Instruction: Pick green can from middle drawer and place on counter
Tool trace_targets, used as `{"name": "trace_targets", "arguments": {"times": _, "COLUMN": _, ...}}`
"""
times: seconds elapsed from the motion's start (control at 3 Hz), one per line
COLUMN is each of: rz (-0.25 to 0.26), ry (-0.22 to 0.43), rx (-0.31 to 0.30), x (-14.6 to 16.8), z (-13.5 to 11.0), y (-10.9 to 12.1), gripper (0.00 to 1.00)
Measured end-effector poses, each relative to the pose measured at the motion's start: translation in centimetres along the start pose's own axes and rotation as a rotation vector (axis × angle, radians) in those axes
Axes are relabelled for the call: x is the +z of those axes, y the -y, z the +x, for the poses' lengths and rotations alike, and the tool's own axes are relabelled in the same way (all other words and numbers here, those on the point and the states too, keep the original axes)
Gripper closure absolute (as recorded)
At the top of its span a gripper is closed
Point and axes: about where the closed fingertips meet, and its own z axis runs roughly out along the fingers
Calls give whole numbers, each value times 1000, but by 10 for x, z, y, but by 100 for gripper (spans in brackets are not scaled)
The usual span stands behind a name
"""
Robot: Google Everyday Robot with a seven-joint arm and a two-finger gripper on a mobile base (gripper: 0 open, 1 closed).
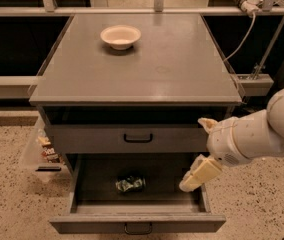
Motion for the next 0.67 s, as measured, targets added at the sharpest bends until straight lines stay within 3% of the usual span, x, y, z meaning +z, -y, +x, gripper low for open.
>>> {"name": "trace_targets", "arguments": {"times": 0.33, "rz": -25, "ry": 30, "rx": 56, "x": 26, "z": 20, "y": -4, "gripper": 0}}
{"name": "trace_targets", "arguments": {"times": 0.67, "rz": -123, "ry": 94, "rx": 127, "x": 76, "z": 44, "y": -20, "gripper": 0}}
